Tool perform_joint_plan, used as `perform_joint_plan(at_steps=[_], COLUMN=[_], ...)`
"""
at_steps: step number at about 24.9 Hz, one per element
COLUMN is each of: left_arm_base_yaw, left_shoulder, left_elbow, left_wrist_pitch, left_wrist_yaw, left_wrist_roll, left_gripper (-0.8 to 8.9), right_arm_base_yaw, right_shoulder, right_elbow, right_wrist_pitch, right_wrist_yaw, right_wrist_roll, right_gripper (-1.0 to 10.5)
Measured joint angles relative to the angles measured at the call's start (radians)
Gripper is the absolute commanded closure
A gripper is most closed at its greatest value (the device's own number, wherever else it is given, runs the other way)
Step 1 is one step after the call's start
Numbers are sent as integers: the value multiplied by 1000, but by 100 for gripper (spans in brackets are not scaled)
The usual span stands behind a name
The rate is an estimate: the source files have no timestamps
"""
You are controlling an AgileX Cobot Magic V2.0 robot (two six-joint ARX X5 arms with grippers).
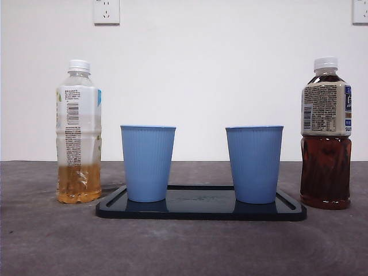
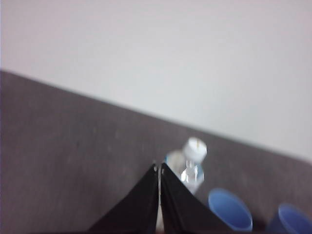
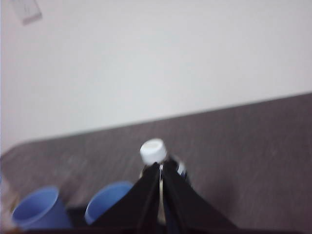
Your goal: Pour the drink into the cup
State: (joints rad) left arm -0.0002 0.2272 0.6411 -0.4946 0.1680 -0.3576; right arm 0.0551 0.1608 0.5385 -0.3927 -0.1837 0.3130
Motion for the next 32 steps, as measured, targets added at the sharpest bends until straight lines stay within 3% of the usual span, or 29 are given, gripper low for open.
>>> perform_joint_plan(at_steps=[7, 14, 21, 23, 26, 27, 32], left_arm_base_yaw=[0, -1, -11, -11, -11, -11, -11], left_shoulder=[154, 266, 272, 272, 272, 272, 272], left_elbow=[127, 153, 153, 154, 154, 154, 154], left_wrist_pitch=[-248, -369, -455, -455, -455, -455, -455], left_wrist_yaw=[142, 301, 320, 321, 321, 321, 321], left_wrist_roll=[124, 210, 249, 255, 256, 259, 263], left_gripper=[805, 805, 798, 681, 381, 341, 345], right_arm_base_yaw=[0, 0, 21, 30, 33, 33, 34], right_shoulder=[163, 302, 343, 343, 343, 343, 346], right_elbow=[181, 266, 270, 270, 270, 270, 270], right_wrist_pitch=[-289, -536, -627, -627, -627, -627, -588], right_wrist_yaw=[-79, -172, -205, -205, -205, -205, -210], right_wrist_roll=[-99, -209, -283, -286, -287, -287, -247], right_gripper=[940, 940, 940, 898, 644, 585, 576])
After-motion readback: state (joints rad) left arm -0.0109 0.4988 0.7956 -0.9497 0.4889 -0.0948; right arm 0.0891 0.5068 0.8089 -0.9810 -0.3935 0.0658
